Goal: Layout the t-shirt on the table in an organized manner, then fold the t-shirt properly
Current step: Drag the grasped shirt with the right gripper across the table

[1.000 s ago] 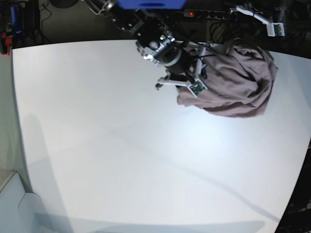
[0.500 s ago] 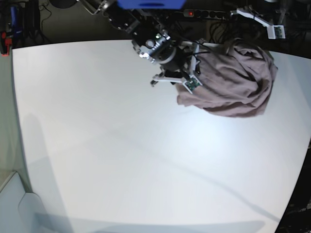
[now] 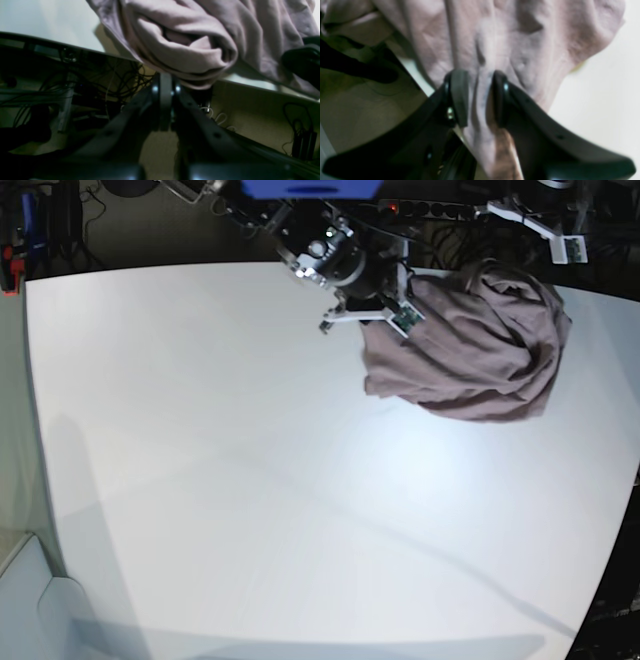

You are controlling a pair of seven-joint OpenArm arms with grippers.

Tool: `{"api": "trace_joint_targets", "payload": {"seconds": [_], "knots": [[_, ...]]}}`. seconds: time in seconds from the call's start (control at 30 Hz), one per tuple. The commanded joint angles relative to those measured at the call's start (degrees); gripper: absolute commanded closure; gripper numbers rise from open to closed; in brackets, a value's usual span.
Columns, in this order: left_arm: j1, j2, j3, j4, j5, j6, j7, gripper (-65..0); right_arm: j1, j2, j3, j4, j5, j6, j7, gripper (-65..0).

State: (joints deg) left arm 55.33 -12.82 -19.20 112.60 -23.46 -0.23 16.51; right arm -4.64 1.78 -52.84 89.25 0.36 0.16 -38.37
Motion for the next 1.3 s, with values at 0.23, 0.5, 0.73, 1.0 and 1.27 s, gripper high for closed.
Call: {"api": "trace_joint_targets", "payload": {"seconds": [0.23,0.5,0.73,1.0,1.27], "knots": [[0.8,-0.32,-0.36,0.77,-0.23,0.19,-1.17,-0.1,0.73,0.37,5.85,11.19,-0.05,0.23,1.05,0.0],[1.24,-0.32,-0.36,0.94,-0.23,0.1,-1.17,-0.1,5.04,0.37,26.95,24.9,-0.05,0.23,0.52,0.0],[1.24,-0.32,-0.27,1.03,-0.23,0.1,-1.17,-0.1,14.1,0.28,47.43,26.66,-0.05,0.23,0.52,0.0],[0.45,-0.32,0.08,1.56,-0.23,0.1,-1.17,-0.3,15.06,5.21,56.22,22.44,-0.05,0.23,0.44,0.0],[-5.44,-0.32,0.26,3.4,-1.55,-0.08,6.3,-0.8,9.52,7.58,58.07,15.67,-0.05,0.23,0.52,-1.7]]}}
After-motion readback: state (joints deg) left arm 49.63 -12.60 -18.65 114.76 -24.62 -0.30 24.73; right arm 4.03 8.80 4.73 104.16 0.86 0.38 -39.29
